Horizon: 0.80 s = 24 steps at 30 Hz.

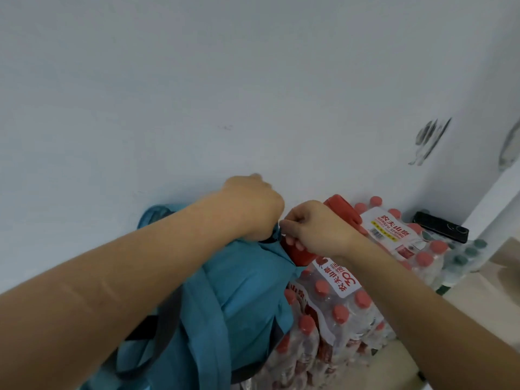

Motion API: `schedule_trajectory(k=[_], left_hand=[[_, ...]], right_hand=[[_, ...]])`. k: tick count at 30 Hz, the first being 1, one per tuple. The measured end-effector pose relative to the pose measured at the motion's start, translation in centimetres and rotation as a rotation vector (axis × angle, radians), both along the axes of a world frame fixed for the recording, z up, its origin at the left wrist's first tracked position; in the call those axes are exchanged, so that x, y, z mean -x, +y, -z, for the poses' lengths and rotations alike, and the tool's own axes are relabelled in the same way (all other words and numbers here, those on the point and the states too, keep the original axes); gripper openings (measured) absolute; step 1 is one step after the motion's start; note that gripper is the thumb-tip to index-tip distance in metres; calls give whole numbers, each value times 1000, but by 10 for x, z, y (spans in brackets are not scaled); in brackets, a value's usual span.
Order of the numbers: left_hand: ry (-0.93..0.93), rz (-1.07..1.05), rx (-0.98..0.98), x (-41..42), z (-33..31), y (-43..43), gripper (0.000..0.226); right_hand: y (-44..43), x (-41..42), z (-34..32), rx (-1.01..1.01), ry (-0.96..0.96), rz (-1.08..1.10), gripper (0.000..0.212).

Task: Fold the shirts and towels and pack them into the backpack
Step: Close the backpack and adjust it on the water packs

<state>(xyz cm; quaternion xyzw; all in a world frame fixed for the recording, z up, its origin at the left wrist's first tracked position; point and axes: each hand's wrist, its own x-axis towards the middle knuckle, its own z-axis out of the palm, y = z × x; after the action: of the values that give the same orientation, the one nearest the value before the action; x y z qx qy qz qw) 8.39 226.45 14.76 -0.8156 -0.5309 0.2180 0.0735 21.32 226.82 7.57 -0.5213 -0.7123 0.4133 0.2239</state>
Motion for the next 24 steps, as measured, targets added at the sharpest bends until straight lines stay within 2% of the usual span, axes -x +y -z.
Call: schedule_trajectory(k=[2, 5, 8, 12, 14, 17, 18, 21, 24], left_hand=[[-115, 4, -53, -16, 0, -5, 26], [-165, -23, -32, -27, 20, -13, 32], [-273, -96, -123, -25, 48, -10, 39], [-457, -173, -233, -16, 60, -10, 24], [-586, -250, -193, -5, 60, -13, 14], [-802, -382, -154, 6, 59, -18, 9], [-854, -413, -139, 8, 59, -18, 10], [-959, -490, -91, 10, 60, -19, 18], [-974, -529, -89, 11, 60, -19, 20]], right_hand=[[-4, -6, 6, 99, 149, 49, 35], [-8, -13, 18, 210, 361, 99, 36], [-10, -15, 27, 237, 491, 111, 39], [-12, -18, 37, 289, 695, 174, 25], [-12, -20, 47, 192, 626, 217, 23], [-16, -13, 60, -50, 197, 74, 27], [-16, -8, 63, -88, 115, 37, 30], [-15, 2, 65, -111, 161, 42, 24], [-9, 3, 67, -62, 185, -56, 25]])
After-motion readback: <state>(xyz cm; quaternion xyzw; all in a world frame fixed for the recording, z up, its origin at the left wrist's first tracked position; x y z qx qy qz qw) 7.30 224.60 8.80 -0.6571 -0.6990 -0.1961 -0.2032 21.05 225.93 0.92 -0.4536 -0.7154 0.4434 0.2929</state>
